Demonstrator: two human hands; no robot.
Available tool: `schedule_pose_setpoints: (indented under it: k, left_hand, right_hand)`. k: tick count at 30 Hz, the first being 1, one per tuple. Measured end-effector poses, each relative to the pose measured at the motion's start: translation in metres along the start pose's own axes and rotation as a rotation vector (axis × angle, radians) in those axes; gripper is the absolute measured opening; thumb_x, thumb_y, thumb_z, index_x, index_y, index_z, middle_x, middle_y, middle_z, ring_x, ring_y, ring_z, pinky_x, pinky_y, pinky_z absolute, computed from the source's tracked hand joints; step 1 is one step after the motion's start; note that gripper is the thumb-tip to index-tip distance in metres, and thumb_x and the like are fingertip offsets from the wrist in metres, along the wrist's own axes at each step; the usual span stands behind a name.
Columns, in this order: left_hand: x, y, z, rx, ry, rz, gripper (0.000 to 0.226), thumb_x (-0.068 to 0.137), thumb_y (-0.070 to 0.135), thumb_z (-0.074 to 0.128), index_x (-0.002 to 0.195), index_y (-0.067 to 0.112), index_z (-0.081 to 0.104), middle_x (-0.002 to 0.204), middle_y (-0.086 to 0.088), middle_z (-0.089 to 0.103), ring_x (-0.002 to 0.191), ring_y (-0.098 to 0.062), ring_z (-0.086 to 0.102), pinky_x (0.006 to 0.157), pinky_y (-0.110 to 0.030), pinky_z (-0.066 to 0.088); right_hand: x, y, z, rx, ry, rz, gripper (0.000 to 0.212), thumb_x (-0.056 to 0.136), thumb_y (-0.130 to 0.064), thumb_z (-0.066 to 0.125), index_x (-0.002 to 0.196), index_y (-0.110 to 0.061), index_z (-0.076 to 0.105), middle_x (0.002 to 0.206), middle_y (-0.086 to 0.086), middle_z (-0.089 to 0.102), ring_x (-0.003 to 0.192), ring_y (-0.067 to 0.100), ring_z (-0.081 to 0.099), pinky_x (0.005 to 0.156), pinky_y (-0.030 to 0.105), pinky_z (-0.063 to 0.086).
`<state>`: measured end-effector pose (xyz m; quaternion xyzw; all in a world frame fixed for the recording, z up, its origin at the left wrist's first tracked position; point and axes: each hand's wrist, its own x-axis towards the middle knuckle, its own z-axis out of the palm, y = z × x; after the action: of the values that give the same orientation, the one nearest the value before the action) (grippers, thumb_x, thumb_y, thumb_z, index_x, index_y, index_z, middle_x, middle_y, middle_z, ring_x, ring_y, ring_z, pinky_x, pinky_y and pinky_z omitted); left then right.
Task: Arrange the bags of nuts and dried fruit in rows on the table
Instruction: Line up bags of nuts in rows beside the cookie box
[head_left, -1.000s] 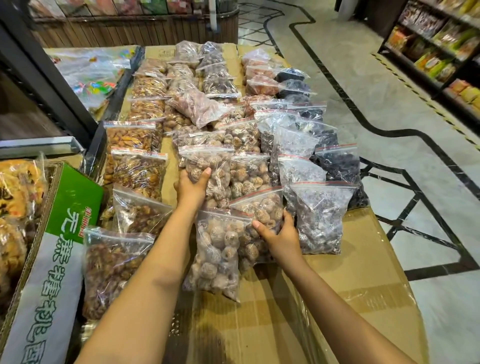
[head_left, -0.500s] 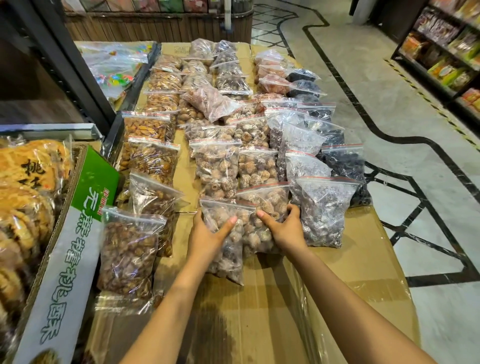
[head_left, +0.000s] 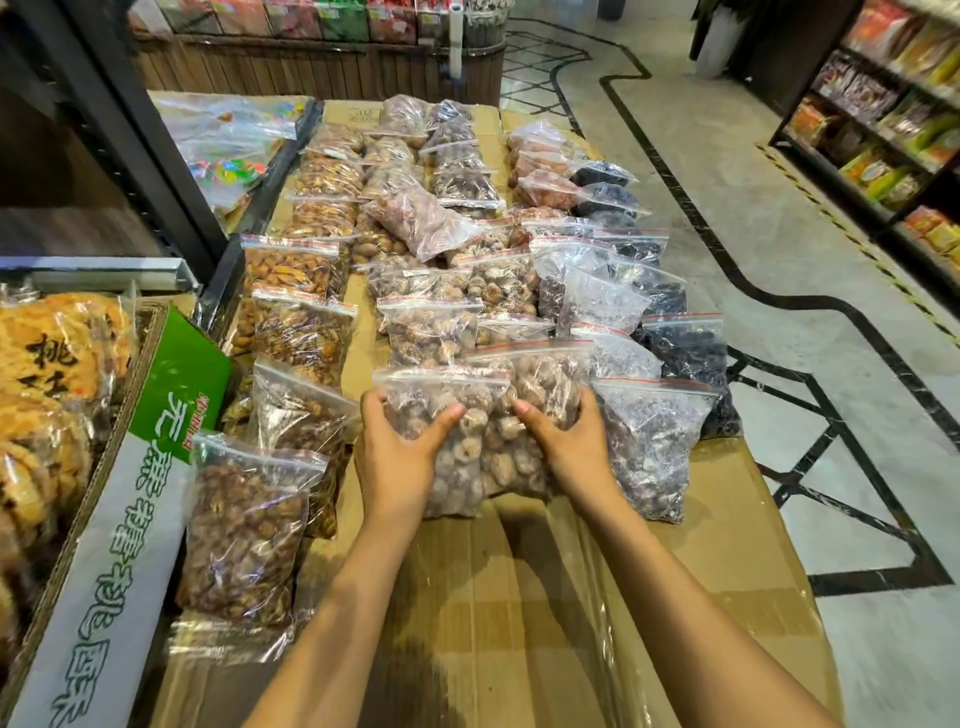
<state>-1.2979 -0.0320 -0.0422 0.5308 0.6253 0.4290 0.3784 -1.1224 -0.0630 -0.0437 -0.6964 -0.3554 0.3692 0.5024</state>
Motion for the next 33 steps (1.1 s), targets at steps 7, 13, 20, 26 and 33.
schedule_pose_setpoints:
  k: [7,13,20,26,33]
  left_hand:
    - [0.012,-0.015,0.032,0.129,0.085,0.024,0.085,0.075,0.056,0.064,0.134,0.004,0.033,0.134,-0.017,0.047,0.125,-0.031,0.043,0.096,-0.039,0.041]
    - [0.010,-0.015,0.031,0.074,0.206,0.045,0.072,0.077,0.063,0.048,0.122,0.007,0.040,0.114,-0.013,0.056,0.086,-0.021,0.058,0.057,-0.018,0.040]
    - [0.012,-0.004,0.041,0.087,0.308,0.114,0.055,0.082,0.042,0.062,0.116,0.002,0.047,0.114,-0.015,0.053,0.095,-0.024,0.054,0.072,-0.022,0.039]
    - [0.017,-0.015,0.039,0.153,0.236,0.108,0.070,0.084,0.055,0.050,0.125,0.001,0.037,0.121,-0.019,0.052,0.107,-0.035,0.054,0.080,-0.042,0.048]
    - [0.016,-0.008,0.020,0.213,-0.054,-0.078,0.083,0.085,0.065,0.042,0.141,0.011,0.016,0.143,-0.021,0.036,0.126,-0.038,0.042,0.096,-0.044,0.042]
  right_hand:
    - [0.018,0.001,0.007,-0.324,0.004,0.081,0.090,0.079,-0.054,0.066,0.140,-0.002,0.026,0.095,0.004,0.058,0.091,0.026,0.057,0.071,0.030,0.042]
    - [0.004,0.008,0.008,-0.407,0.067,0.108,0.092,0.081,-0.059,0.059,0.144,-0.007,0.016,0.114,0.017,0.059,0.098,0.032,0.057,0.079,0.039,0.046]
    - [0.003,0.009,0.007,-0.443,0.043,0.111,0.094,0.082,-0.061,0.057,0.146,-0.007,0.013,0.109,0.018,0.060,0.095,0.035,0.058,0.075,0.037,0.046]
    - [-0.005,0.012,0.008,-0.423,-0.049,0.128,0.110,0.077,-0.062,0.062,0.149,-0.010,-0.002,0.144,0.021,0.041,0.127,0.037,0.045,0.096,0.041,0.042]
    - [-0.008,0.004,0.007,-0.534,-0.073,0.154,0.097,0.080,-0.058,0.061,0.141,-0.002,0.010,0.120,0.023,0.058,0.099,0.036,0.057,0.072,0.037,0.045]
